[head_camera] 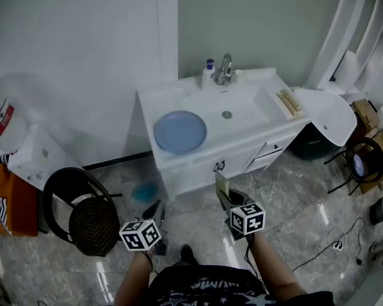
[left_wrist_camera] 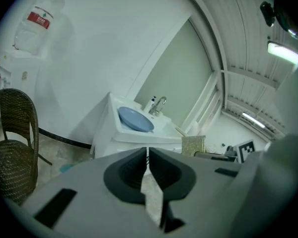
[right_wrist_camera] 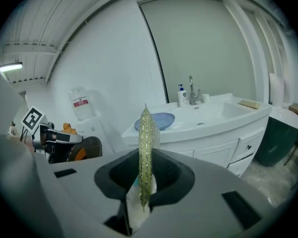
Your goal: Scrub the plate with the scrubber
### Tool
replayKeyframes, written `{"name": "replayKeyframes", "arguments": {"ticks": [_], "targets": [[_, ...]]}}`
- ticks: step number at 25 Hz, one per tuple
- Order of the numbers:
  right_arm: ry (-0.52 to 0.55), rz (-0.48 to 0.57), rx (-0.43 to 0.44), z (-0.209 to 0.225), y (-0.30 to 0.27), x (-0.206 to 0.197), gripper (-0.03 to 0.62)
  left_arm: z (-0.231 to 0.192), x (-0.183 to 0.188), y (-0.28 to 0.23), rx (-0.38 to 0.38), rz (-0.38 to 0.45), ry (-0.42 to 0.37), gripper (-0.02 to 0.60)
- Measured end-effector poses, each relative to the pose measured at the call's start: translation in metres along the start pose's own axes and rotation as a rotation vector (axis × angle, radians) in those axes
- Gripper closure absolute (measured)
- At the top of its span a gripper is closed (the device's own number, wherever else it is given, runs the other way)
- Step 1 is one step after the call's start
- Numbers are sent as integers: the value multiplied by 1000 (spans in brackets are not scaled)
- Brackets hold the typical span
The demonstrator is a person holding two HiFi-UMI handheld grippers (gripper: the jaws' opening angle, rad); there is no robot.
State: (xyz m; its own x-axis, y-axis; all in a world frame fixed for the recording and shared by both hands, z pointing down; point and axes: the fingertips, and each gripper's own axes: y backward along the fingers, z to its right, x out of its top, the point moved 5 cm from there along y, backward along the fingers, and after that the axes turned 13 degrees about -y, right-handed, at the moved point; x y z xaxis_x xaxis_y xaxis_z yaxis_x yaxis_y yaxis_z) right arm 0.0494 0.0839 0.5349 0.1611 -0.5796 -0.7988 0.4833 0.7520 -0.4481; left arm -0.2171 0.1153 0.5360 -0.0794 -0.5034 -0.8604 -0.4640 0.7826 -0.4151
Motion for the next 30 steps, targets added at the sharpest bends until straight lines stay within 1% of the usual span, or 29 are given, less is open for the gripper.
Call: {"name": "replayKeyframes", "arguments": {"ticks": [5, 10, 18, 21, 23, 26, 30], "targets": [[1, 26, -37, 3, -24, 26, 523, -22, 12, -20, -24, -4, 23, 561], [-8, 35, -62, 4, -38, 37, 523, -40, 22, -35, -28, -12, 28, 561], [-3, 29, -68, 15, -49, 49, 522, -46, 38, -55, -17, -15, 30, 562], [-1, 40, -56, 25, -61, 61, 523, -46, 42, -62, -3, -12, 38, 562], [5, 51, -38, 33, -73, 73, 523, -48, 44, -70, 16, -17, 62, 561], [22, 72, 7, 43, -91, 98, 522, -49, 46, -85, 55, -45, 108, 561], [63, 81, 66, 61, -118, 136, 522, -48, 55, -112, 106, -57, 130, 561]]}}
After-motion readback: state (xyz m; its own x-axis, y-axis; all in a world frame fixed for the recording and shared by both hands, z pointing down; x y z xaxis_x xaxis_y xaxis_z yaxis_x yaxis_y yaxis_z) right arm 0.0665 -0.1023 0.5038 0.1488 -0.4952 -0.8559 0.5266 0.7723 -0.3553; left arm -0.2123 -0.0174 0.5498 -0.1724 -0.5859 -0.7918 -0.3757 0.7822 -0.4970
